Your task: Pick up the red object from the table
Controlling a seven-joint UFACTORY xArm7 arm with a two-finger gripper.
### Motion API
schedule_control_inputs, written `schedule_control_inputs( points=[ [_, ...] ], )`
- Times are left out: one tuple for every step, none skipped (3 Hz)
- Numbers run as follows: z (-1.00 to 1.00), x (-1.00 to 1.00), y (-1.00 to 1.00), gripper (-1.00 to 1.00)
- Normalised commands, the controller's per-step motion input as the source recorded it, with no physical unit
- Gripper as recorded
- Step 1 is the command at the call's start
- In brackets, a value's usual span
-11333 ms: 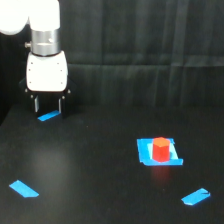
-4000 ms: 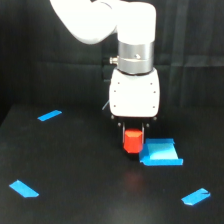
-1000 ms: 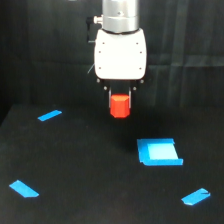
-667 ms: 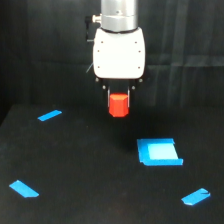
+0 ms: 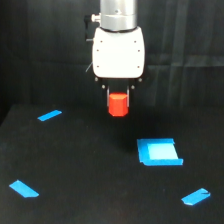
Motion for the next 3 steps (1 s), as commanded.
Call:
schedule_control_inputs(
  points=[
    [0.06, -0.06, 0.02, -0.96],
    [0.06, -0.07, -0.05, -0.99],
    [0.12, 0.04, -0.06, -0.91]
  ],
)
